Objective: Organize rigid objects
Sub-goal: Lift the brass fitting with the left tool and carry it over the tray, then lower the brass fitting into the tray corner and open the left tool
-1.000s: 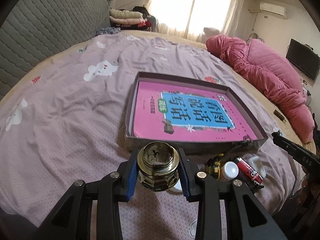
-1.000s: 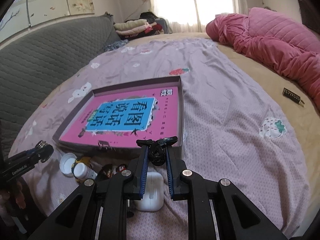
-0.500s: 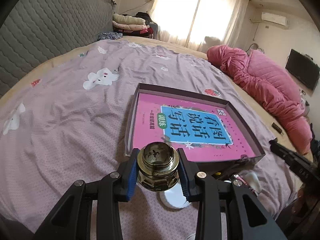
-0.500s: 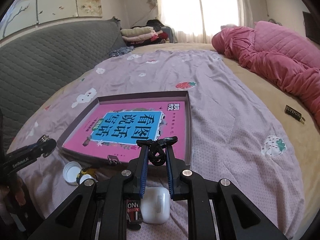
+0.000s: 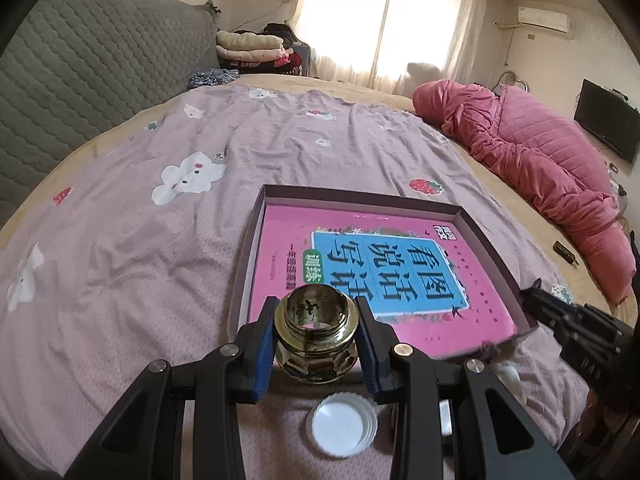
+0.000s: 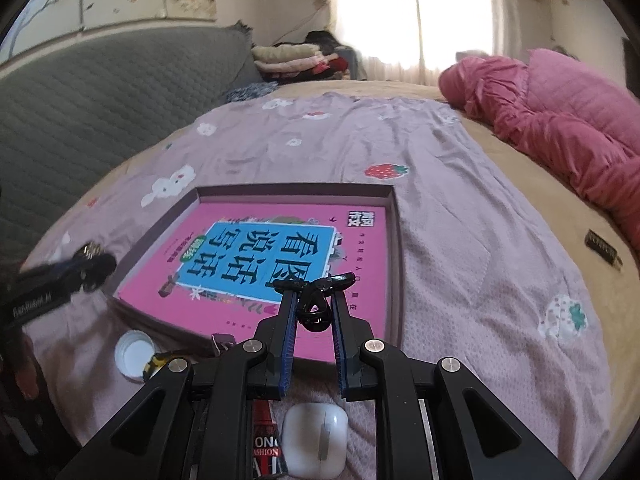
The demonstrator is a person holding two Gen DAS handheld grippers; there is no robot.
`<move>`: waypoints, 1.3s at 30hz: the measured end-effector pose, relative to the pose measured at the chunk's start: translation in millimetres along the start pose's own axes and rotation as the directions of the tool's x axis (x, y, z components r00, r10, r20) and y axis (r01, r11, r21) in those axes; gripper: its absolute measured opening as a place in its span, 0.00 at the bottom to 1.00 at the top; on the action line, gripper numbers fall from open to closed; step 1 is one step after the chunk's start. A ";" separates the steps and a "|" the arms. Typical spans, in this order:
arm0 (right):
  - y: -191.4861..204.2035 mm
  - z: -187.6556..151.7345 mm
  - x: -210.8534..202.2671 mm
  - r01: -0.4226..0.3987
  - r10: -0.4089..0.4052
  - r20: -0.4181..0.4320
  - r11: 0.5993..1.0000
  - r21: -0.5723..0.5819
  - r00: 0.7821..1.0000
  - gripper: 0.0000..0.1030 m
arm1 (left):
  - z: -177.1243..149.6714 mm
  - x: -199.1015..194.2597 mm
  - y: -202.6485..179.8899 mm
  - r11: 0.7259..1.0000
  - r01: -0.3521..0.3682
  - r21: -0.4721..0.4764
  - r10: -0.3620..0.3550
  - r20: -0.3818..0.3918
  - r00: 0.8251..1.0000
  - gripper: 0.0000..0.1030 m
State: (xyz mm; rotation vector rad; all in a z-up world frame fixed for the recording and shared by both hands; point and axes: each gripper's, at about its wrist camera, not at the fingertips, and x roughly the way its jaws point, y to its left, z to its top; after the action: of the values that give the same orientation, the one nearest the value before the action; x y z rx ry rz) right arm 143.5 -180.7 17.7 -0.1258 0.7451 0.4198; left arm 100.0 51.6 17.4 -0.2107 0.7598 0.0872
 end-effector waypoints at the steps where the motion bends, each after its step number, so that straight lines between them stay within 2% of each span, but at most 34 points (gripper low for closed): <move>1: -0.3 1.3 2.3 -0.008 0.008 -0.003 1.000 0.004 1.000 0.16 | 2.8 2.8 -1.2 1.000 -0.006 0.003 0.006 -0.004 1.000 0.35; 11: -10.6 19.9 18.6 -0.020 0.020 0.000 1.000 0.013 1.000 0.16 | 26.7 28.0 -7.5 0.999 -0.031 0.011 0.031 -0.022 0.999 0.35; 17: -16.5 25.5 35.3 -0.029 0.031 -0.053 0.999 0.030 0.998 0.16 | 35.6 42.5 -14.7 0.998 -0.042 0.040 0.043 -0.027 0.999 0.35; 27: -15.7 22.1 58.2 -0.034 0.035 -0.152 0.999 0.012 0.988 0.17 | 34.3 70.2 -18.6 0.996 -0.061 0.065 0.068 -0.096 0.993 0.35; 39: -13.9 18.6 65.5 -0.033 0.031 -0.203 0.999 -0.007 0.979 0.17 | 27.1 79.6 -22.0 0.994 -0.063 0.088 0.076 -0.154 0.985 0.35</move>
State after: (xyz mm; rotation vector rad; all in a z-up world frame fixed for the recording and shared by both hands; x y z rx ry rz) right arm 204.0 -167.3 -13.7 -0.1685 0.9471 0.4458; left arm 179.2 36.3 -15.1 -0.1125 0.9265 0.1056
